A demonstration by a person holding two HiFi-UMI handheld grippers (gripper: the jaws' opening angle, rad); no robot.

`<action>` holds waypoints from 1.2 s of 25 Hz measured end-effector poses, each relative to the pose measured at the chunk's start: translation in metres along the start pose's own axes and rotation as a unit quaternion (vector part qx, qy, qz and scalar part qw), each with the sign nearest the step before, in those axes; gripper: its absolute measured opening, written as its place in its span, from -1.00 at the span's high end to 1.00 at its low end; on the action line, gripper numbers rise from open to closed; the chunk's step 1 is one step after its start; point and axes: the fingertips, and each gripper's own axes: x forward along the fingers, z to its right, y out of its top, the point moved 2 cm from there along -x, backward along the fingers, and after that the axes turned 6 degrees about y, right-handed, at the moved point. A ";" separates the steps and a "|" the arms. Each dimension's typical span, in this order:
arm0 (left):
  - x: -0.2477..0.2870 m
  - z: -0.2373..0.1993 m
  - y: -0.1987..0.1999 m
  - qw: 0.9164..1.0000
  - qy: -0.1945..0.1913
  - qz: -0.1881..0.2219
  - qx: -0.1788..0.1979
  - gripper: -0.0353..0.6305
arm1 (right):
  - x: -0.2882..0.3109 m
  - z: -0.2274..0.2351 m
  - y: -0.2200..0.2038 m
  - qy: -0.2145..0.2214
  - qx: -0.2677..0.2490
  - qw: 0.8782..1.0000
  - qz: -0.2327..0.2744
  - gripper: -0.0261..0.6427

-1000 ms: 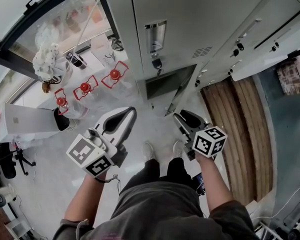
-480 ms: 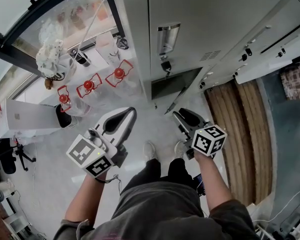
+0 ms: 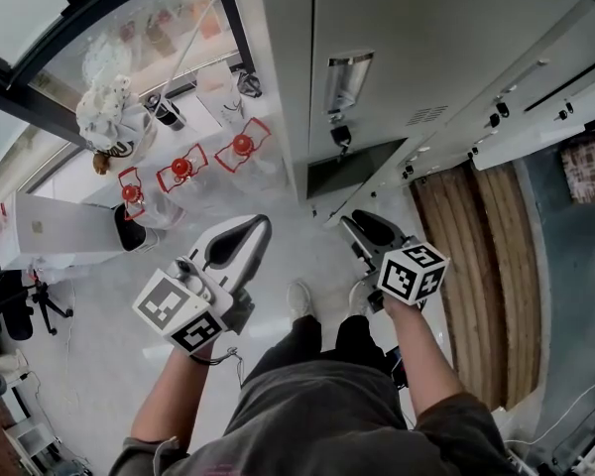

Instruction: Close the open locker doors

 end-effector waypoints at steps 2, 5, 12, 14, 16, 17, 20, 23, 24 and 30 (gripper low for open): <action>-0.001 -0.001 0.000 1.000 0.002 0.001 0.000 0.87 | 0.003 -0.001 0.001 0.001 -0.002 1.000 -0.002 0.54; -0.002 -0.003 0.001 1.000 0.004 0.002 -0.001 0.87 | 0.007 -0.002 0.003 0.004 -0.004 1.000 -0.003 0.54; -0.004 -0.008 0.000 1.000 0.007 0.001 -0.003 0.87 | 0.017 -0.004 0.006 0.009 -0.007 1.000 -0.003 0.54; -0.003 -0.008 0.001 1.000 0.008 0.001 -0.003 0.87 | 0.018 -0.004 0.007 0.011 -0.007 1.000 -0.004 0.54; -0.002 -0.009 0.001 1.000 0.008 0.001 -0.003 0.87 | 0.020 -0.004 0.008 0.012 -0.008 1.000 -0.004 0.54; -0.001 -0.010 0.002 1.000 0.009 0.001 -0.003 0.87 | 0.021 -0.003 0.009 0.013 -0.008 1.000 -0.005 0.54; -0.001 -0.012 0.002 1.000 0.011 0.001 -0.003 0.87 | 0.024 -0.003 0.010 0.015 -0.009 1.000 -0.007 0.54; 0.000 -0.015 0.003 1.000 0.013 0.002 -0.004 0.87 | 0.028 -0.003 0.012 0.016 -0.010 1.000 -0.009 0.55; 0.000 -0.016 0.004 1.000 0.013 0.003 -0.005 0.87 | 0.029 -0.003 0.013 0.017 -0.011 1.000 -0.010 0.55; 0.000 -0.021 0.006 1.000 0.020 0.006 -0.007 0.87 | 0.036 -0.002 0.016 0.022 -0.014 1.000 -0.015 0.56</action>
